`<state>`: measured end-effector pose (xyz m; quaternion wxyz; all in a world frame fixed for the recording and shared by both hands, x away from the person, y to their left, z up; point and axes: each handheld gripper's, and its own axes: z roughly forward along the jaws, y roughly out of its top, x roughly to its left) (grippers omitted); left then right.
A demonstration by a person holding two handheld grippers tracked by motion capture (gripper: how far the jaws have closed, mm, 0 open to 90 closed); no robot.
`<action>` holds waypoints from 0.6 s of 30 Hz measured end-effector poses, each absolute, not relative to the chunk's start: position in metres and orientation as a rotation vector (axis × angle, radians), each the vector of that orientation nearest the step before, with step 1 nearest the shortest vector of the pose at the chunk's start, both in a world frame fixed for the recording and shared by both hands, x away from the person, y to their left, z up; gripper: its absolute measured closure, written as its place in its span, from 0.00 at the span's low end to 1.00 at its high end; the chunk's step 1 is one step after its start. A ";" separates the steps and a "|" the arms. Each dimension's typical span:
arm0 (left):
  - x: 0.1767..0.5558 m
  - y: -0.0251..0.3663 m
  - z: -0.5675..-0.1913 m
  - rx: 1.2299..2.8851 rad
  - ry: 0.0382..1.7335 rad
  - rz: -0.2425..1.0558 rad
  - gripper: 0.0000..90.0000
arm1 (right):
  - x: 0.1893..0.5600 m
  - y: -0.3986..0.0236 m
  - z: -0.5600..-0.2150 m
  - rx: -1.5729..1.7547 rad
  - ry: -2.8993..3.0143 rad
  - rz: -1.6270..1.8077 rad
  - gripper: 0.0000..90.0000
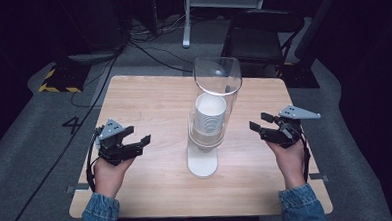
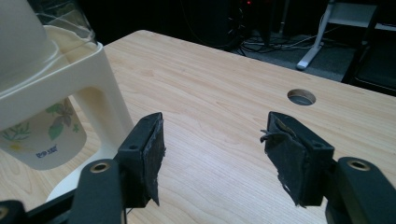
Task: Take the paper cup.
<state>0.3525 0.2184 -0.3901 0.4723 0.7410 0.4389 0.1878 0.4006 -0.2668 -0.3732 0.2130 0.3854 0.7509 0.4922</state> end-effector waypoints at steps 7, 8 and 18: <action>0.353 0.222 -0.389 1.814 1.082 0.452 0.32 | 0.399 -0.262 -0.374 1.054 2.109 1.365 0.42; 0.353 0.223 -0.389 1.806 1.081 0.449 0.32 | 0.399 -0.262 -0.374 1.057 2.111 1.365 0.42; 0.351 0.226 -0.391 1.769 1.105 0.486 0.26 | 0.398 -0.252 -0.378 1.055 2.115 1.384 0.37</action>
